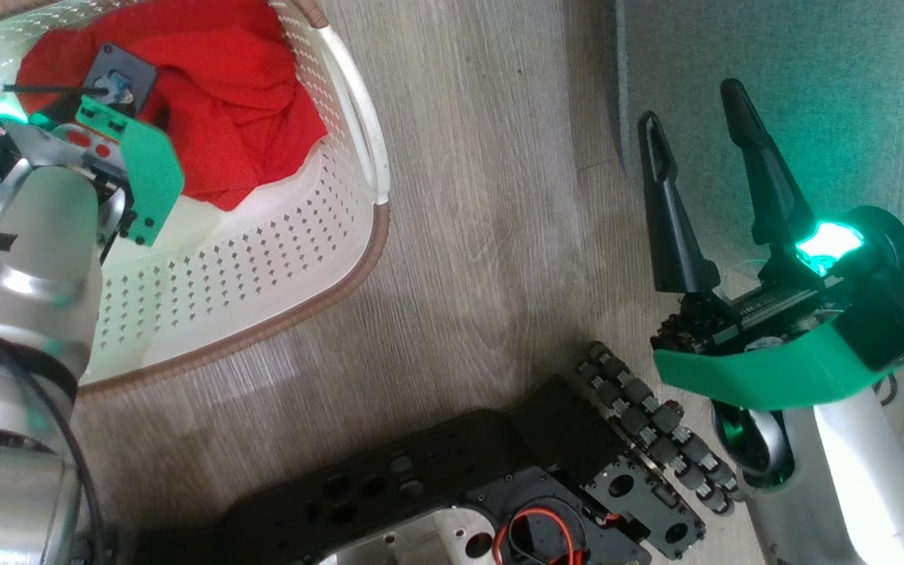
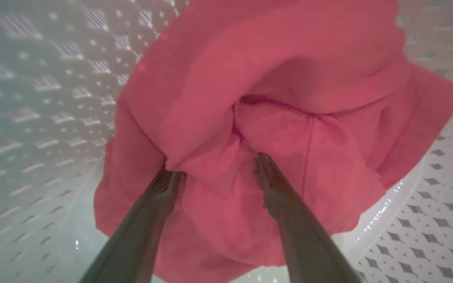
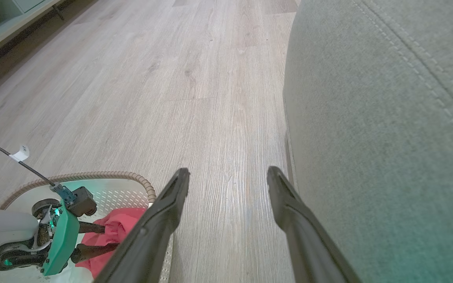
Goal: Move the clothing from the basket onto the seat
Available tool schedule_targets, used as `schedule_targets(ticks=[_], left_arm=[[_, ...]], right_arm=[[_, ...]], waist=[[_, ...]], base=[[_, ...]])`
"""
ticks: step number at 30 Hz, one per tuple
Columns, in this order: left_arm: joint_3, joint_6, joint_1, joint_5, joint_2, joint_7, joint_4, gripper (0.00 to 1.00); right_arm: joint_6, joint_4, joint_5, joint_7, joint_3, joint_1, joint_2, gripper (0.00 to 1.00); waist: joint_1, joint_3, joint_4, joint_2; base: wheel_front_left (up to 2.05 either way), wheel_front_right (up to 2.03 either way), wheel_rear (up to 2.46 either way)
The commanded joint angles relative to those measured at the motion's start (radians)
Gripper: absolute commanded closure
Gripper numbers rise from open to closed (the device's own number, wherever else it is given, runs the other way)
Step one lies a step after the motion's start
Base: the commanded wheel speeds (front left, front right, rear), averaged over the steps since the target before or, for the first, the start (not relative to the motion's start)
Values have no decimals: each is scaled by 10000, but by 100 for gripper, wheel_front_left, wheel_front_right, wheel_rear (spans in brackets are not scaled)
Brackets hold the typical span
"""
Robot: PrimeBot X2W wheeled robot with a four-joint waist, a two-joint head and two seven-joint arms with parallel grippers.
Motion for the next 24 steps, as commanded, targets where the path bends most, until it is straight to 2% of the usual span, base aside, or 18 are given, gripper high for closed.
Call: schedule_targets(ticks=[1, 2, 7, 8, 9, 10, 17, 20, 24], left_arm=[[44, -61, 312, -25, 185, 152, 1, 0], [-49, -236, 372, -57, 203, 484, 12, 0], [-154, -415, 461, -238, 252, 830, 22, 0], [-163, -435, 474, -286, 269, 887, 23, 25], [-165, -453, 492, -344, 282, 939, 24, 73], [-177, -468, 511, -395, 290, 964, 25, 100], [-216, -515, 686, -825, 294, 761, 27, 100], [-265, -520, 948, -1383, 45, 699, 27, 100], [-590, -522, 1131, -1961, 29, 345, 28, 100]], right_arm=[[-2, -302, 46, -63, 229, 606, 51, 0], [-2, -303, 45, -63, 225, 619, 51, 0], [-2, -276, 54, -63, 224, 587, 51, 0], [-2, -259, 55, -63, 236, 566, 51, 0], [-2, -237, 58, -63, 248, 538, 51, 0], [-2, -216, 60, -63, 266, 502, 51, 0], [-2, -57, 178, -63, 319, 34, 51, 0], [-2, 83, 405, -63, 299, -248, 51, 0], [-2, 381, 260, -63, 378, -621, 51, 0]], waist=[[0, 2, 4, 0], [0, 12, 11, 0], [0, 51, 32, 0], [0, 56, 35, 0], [0, 57, 37, 0], [0, 55, 39, 0], [0, -197, 14, 0], [0, -456, -15, 0], [0, -885, -18, 0]], base=[[0, 0, 0], [0, 0, 0], [0, 0, 0], [0, 0, 0], [0, 0, 0], [0, 0, 0], [0, 0, 0], [0, 0, 0], [0, 0, 0]])
